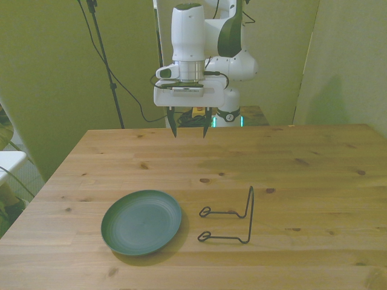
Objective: Load the plate
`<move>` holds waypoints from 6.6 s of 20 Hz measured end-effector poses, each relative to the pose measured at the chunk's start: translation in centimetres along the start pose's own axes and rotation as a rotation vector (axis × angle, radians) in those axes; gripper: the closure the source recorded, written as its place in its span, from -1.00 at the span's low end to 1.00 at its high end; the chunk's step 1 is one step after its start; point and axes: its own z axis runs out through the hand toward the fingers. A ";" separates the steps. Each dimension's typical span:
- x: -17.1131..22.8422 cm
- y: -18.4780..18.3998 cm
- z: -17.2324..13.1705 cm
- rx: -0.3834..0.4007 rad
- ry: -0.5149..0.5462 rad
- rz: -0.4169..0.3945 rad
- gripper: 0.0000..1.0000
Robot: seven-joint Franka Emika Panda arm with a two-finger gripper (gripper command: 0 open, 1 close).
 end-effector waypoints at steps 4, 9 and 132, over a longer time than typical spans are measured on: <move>1.2 0.7 -0.1 0.002 0.009 -0.002 -1.00; 7.6 3.5 1.5 -0.025 0.039 0.013 -1.00; 17.9 -15.1 10.3 -0.130 0.191 -0.121 1.00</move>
